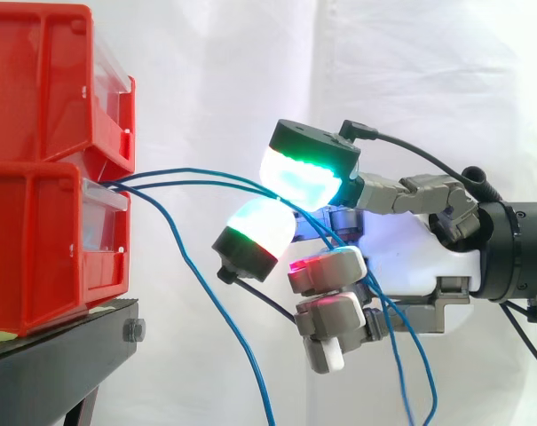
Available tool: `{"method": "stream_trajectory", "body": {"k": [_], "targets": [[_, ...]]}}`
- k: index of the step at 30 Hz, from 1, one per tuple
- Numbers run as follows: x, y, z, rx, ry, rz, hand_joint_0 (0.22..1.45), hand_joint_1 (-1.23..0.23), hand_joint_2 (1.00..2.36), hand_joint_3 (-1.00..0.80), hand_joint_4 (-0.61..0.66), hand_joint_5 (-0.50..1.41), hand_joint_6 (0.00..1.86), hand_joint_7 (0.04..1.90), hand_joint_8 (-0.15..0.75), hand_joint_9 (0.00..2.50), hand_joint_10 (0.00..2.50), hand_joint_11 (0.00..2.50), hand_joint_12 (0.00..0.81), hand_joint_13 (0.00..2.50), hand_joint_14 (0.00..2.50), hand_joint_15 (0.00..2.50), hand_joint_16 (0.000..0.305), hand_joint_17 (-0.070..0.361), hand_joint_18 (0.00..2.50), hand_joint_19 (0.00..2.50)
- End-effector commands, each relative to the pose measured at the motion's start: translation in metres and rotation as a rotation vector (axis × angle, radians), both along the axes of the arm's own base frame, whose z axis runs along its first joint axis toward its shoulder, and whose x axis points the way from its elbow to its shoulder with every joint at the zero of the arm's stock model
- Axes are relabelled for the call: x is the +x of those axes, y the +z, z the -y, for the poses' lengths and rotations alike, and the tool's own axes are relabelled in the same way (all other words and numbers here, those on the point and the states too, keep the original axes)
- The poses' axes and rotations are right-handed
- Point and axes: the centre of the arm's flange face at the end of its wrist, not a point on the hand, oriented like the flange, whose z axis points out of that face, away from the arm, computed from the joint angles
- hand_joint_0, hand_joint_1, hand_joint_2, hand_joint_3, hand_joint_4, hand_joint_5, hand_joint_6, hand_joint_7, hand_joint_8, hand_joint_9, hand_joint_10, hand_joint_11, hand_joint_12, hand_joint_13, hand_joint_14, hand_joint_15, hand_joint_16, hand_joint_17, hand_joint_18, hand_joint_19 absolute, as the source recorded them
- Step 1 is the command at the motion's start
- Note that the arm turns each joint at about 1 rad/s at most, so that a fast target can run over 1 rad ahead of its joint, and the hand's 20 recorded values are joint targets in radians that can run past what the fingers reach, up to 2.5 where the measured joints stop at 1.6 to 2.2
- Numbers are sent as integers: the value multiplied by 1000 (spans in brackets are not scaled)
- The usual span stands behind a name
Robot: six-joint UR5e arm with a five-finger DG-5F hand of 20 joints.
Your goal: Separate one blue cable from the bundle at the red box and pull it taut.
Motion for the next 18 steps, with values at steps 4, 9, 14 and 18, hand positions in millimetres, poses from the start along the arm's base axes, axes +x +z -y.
{"method": "stream_trajectory", "body": {"k": [4,9,14,18], "targets": [[1,1,0,0,-1,5,761,-803,1001,-487,-17,-214,857,936,245,1101,24,1291,340,1086,34,1129,55,124,756,906],[0,0,0,0,-1,4,729,-780,1000,-500,6,-205,871,972,256,1137,25,1316,338,1098,34,1128,53,120,766,906],[0,0,-1,-1,0,4,615,-686,1000,-500,32,-188,868,1000,265,1201,25,1339,344,1130,34,1150,53,120,791,928],[1,0,-3,-1,-6,4,536,-638,1000,-500,55,-184,864,988,288,1223,25,1332,366,1150,33,1145,57,127,817,922]]}}
